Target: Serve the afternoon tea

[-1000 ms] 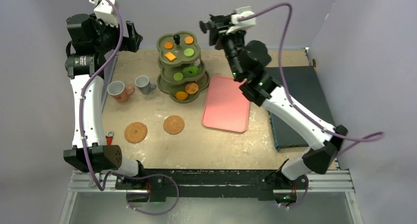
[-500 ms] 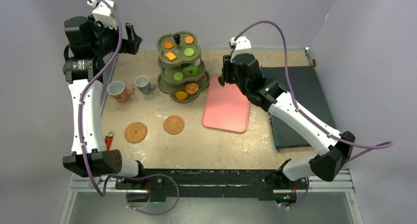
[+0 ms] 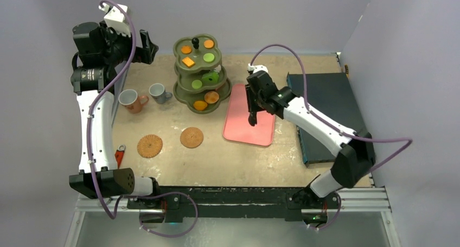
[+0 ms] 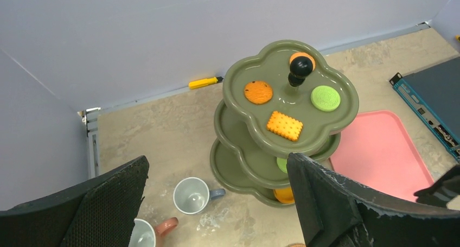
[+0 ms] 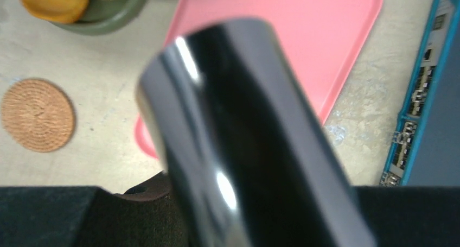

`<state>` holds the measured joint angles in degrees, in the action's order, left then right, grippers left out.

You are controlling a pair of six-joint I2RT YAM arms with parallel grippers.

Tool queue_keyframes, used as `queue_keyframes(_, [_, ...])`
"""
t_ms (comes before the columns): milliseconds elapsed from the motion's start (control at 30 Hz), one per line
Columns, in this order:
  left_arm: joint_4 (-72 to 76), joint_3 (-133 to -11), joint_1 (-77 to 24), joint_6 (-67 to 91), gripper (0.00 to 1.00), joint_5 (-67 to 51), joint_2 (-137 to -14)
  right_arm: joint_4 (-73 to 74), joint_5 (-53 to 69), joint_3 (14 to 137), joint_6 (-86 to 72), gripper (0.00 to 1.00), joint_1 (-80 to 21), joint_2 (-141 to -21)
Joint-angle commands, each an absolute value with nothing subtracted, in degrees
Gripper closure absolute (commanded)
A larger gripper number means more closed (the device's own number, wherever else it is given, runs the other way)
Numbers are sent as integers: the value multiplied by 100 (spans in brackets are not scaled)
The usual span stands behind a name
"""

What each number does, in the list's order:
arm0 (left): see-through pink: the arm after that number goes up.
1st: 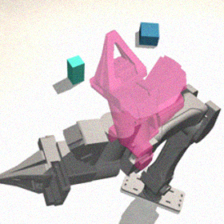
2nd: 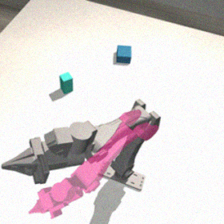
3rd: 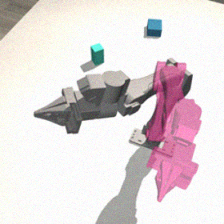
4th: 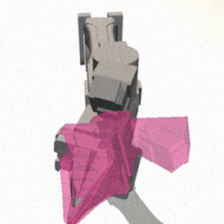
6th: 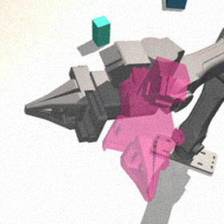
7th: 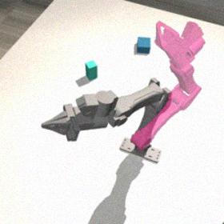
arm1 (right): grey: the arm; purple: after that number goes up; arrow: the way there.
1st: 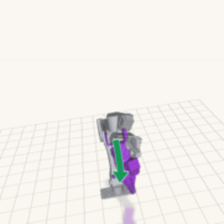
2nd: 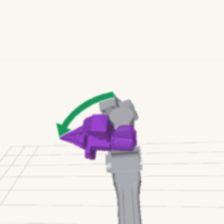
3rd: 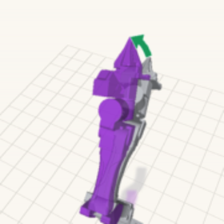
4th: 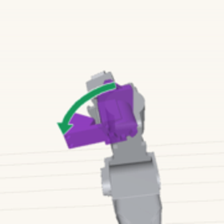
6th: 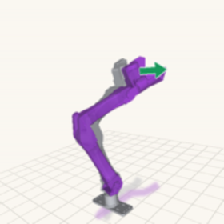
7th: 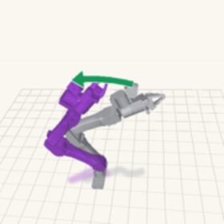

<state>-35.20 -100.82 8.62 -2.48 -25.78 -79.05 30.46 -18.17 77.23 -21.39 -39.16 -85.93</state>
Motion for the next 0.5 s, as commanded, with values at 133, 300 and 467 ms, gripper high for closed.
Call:
queue_keyframes(133, [-3398,-9936,922,-291,1,-2804,-7648,2509,-1364,7718,-2022,64,-3555,-9682])
queue_keyframes(300, [-3482,-9990,914,-388,1,-2783,-7620,2355,-1447,8067,-1908,66,-3445,-10284])
queue_keyframes(467, [-3508,-9985,916,-421,1,-2769,-7620,2259,-1346,8181,-1810,63,-3280,-10714])
